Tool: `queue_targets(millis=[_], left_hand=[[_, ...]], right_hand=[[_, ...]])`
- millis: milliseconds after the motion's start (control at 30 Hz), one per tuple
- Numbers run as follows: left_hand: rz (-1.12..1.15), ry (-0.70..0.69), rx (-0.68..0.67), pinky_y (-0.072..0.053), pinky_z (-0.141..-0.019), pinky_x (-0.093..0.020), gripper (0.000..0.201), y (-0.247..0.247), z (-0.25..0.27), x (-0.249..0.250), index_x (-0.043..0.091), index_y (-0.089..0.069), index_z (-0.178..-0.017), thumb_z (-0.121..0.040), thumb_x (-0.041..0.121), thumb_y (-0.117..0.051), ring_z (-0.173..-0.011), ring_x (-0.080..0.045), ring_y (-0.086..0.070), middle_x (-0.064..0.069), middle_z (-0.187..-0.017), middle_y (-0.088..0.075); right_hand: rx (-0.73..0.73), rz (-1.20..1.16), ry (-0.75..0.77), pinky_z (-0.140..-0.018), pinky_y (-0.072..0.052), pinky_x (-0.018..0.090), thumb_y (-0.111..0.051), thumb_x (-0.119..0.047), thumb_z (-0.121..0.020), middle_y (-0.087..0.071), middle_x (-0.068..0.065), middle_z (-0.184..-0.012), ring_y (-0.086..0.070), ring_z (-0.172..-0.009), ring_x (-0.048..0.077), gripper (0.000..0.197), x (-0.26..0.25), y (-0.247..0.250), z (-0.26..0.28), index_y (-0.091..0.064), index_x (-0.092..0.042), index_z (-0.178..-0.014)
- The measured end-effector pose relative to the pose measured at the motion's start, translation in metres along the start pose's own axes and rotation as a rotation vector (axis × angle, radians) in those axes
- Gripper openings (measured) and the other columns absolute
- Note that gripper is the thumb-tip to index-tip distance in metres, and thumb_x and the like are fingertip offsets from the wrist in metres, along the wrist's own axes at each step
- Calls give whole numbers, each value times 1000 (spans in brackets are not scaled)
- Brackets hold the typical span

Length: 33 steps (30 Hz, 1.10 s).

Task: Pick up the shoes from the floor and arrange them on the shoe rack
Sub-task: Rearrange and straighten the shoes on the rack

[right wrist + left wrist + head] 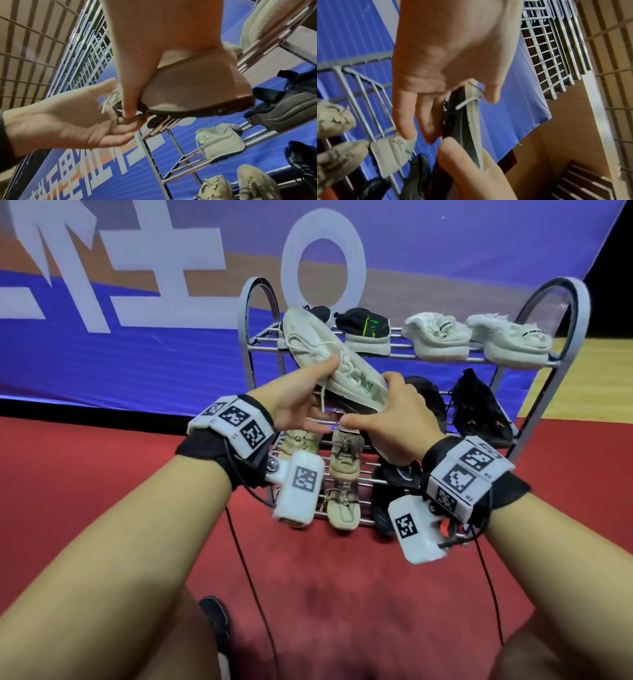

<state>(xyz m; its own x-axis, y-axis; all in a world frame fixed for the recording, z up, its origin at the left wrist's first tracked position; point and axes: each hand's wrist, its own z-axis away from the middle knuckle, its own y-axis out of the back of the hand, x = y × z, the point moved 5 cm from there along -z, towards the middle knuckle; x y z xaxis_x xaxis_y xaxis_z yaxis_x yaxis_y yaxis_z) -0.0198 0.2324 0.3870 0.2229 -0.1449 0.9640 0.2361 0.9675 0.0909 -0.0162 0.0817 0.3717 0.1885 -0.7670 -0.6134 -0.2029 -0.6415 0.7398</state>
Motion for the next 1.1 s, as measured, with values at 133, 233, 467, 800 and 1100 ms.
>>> queue_targets(millis=[133,233,467,800,1100], left_hand=[[94,-75,187,-52,-74,-31,31,0,-6,6,16,-56,-114,-96,39,-46,-98,-24,-63,-7,-110,-65],[78,-98,263,-51,-75,-32,29,8,-6,10,14,-55,-112,-96,36,-45,-90,-23,-62,-7,-100,-64],[151,-134,288,-53,-77,-35,31,29,2,17,16,-54,-113,-98,36,-37,-89,-24,-64,-6,-101,-66],[239,-53,227,-49,-74,-33,53,25,0,3,21,-56,-124,-97,54,-24,-97,-19,-61,-3,-116,-64],[178,-32,183,-49,-82,-35,47,33,5,-9,19,-61,-112,-94,53,-32,-94,-19,-61,-3,-105,-66]], right_hand=[[25,35,37,-99,-41,48,-67,-69,-56,-51,5,-126,-47,-119,27,93,-4,2,-2,-38,-23,-131],[-81,-242,-21,-93,-42,32,-58,-66,-73,-55,-2,-117,-53,-108,17,71,-2,9,-10,-47,-22,-127],[-459,-741,-253,-75,-46,32,-29,-62,-93,-65,-1,-95,-60,-83,19,47,9,6,-5,-62,-29,-94],[-446,-985,-336,-61,-54,25,-40,-44,-97,-57,10,-112,-61,-90,23,55,-11,-23,-6,-41,-5,-136],[-628,-939,-317,-82,-52,31,-46,-48,-94,-68,7,-108,-65,-81,19,39,-21,-47,0,-63,-16,-109]])
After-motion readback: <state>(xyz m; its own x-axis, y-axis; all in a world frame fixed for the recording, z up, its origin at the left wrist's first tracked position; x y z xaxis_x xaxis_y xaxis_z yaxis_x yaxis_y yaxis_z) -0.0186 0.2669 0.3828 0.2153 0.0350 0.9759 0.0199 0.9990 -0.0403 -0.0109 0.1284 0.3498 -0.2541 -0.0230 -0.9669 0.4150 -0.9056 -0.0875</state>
